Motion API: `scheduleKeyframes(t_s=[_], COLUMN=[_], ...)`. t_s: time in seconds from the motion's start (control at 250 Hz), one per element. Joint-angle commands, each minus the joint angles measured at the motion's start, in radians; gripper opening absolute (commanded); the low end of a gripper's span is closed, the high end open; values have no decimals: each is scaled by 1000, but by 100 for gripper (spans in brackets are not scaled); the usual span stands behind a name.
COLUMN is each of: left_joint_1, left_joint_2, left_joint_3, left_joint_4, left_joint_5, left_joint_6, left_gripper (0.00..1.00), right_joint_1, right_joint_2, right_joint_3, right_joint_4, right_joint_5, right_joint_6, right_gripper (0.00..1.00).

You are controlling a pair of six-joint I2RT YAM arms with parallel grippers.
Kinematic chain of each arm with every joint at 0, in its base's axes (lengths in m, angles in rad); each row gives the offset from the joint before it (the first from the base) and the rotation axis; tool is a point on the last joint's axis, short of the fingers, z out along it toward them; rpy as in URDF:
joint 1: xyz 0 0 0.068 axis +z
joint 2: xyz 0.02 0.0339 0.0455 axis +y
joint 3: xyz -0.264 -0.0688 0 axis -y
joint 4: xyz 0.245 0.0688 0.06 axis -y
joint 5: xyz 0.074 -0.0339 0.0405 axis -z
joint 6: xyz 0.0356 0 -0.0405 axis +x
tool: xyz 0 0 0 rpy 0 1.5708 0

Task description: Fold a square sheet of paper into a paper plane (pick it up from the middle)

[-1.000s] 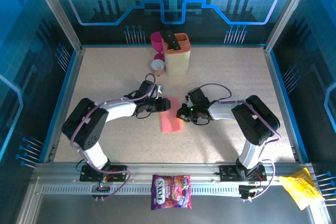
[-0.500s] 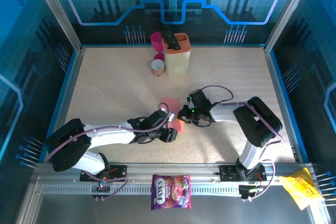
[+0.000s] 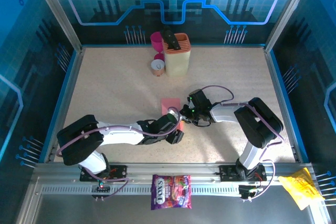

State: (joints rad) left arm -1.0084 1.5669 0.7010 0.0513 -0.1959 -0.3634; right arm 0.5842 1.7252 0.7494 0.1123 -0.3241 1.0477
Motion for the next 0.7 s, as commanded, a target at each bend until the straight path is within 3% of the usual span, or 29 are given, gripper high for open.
scheduleKeyframes(t_s=[0.0,0.164,0.352,0.695], left_joint_1=[-7,-7,-5,14], left_joint_2=[33,68,89,113], left_joint_3=[42,64,68,97], left_joint_4=[22,21,30,57], left_joint_5=[-30,-37,-48,15], left_joint_6=[33,44,50,63], left_gripper=[64,63,53,5], right_joint_1=[14,14,14,16], right_joint_2=[-28,-27,-25,-23], right_joint_3=[-4,-8,-13,-16], right_joint_4=[-22,-17,-10,-10], right_joint_5=[3,0,-5,-10], right_joint_6=[14,18,20,21], right_gripper=[4,3,3,4])
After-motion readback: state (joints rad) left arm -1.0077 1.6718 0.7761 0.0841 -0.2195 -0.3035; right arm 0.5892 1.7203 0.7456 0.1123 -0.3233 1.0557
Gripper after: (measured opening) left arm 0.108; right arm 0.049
